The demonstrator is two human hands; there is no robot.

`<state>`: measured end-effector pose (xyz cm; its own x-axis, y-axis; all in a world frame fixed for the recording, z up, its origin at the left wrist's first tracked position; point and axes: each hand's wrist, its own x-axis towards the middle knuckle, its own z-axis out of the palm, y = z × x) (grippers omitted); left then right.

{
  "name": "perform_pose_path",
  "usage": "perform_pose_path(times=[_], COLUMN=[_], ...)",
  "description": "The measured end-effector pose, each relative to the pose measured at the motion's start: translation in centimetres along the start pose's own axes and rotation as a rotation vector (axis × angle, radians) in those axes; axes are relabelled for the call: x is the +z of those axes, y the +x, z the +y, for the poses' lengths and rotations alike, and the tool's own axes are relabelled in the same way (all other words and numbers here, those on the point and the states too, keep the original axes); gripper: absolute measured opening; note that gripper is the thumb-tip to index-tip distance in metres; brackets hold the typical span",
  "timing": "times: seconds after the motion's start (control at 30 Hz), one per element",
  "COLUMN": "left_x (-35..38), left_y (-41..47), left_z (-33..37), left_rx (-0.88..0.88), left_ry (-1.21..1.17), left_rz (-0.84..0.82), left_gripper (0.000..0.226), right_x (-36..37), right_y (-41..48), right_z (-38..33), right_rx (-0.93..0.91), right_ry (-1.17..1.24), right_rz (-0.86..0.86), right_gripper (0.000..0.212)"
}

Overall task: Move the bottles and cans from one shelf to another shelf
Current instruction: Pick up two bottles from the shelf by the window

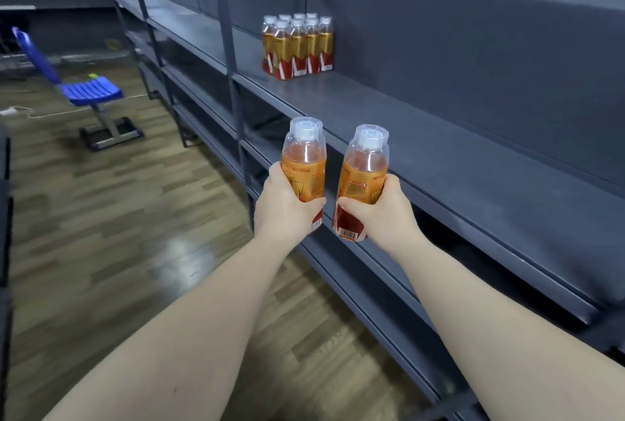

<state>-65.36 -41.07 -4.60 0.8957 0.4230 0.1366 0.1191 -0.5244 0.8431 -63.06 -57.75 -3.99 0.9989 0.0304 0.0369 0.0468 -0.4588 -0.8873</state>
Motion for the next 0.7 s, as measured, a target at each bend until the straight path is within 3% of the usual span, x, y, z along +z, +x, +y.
perform_pose_path(times=[0.27, 0.7], left_x=[-1.6, -4.6], left_y=[7.1, 18.7], left_z=[-3.2, -5.5], left_rx=[-0.076, -0.195], left_ry=[-0.017, 0.007], left_rz=[0.078, 0.254], left_gripper=[0.059, 0.071], right_x=[6.2, 15.0], right_y=[7.9, 21.1], right_z=[-1.8, -5.7], right_rx=[-0.073, -0.147], right_ry=[-0.002, 0.034], right_rz=[-0.127, -0.336], right_gripper=[0.065, 0.067])
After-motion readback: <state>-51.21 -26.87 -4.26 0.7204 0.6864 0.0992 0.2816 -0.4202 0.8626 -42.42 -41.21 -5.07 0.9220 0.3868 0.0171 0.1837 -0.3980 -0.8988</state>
